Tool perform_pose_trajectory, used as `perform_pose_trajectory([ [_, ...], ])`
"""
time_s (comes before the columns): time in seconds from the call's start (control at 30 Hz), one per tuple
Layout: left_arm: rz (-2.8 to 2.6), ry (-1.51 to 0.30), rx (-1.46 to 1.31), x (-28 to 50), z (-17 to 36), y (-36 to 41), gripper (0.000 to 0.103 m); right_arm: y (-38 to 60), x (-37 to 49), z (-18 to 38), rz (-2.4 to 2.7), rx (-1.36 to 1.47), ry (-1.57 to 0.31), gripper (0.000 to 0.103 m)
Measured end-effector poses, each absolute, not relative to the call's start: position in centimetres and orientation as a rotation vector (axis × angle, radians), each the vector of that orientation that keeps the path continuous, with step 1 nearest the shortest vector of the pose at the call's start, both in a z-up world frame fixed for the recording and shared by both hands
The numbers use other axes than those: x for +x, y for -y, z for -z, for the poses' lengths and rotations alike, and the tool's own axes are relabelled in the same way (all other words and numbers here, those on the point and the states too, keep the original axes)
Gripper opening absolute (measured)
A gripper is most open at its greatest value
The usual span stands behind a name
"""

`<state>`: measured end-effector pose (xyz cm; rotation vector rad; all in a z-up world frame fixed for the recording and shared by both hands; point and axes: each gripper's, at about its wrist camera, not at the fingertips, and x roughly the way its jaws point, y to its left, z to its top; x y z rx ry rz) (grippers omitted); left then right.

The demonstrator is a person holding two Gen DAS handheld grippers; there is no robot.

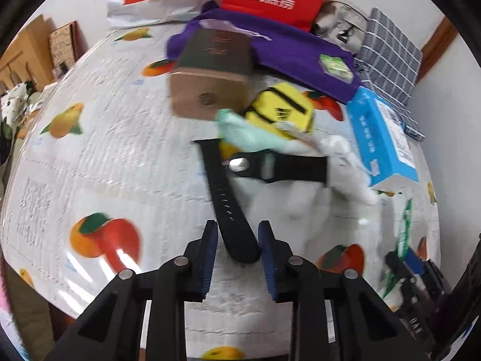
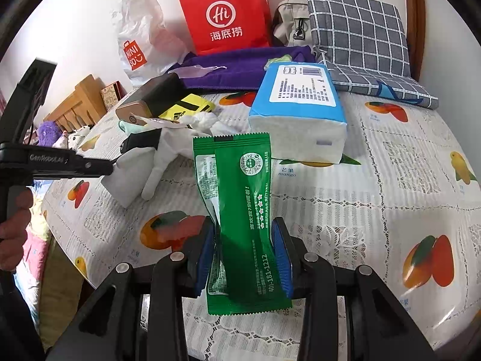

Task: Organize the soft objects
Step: 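Grasp the black watch strap with the left gripper while the right gripper lifts the sachet, then carry the watch strap toward the purple towel while the right gripper carries the sachet there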

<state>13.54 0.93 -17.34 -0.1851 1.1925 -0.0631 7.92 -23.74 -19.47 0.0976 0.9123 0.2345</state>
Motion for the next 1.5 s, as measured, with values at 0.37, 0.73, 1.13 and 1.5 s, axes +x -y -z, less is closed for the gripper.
perform_pose_trajectory([
  [0.37, 0.075, -1.194, -0.191, 14.2, 20.3, -3.5, 0.027, 24.8, 7.7, 19.7, -0.164, 0.089, -0.922, 0.038],
  [0.73, 0.086, -1.095, 0.036, 16.3, 20.7, 0.1, 0.035, 26.0, 8.2, 20.7, -0.095, 0.073, -0.959, 0.038],
  [1.13, 0.076, -1.048, 0.040, 15.8, 20.6, -1.4, 0.023, 26.5, 9.0, 21.6, -0.088, 0.076, -0.966, 0.038],
  [1.5, 0.116, -1.044, -0.022, 15.5, 19.7, -2.8, 0.019, 25.8, 9.5, 20.9, -0.109, 0.053, -0.947, 0.026],
])
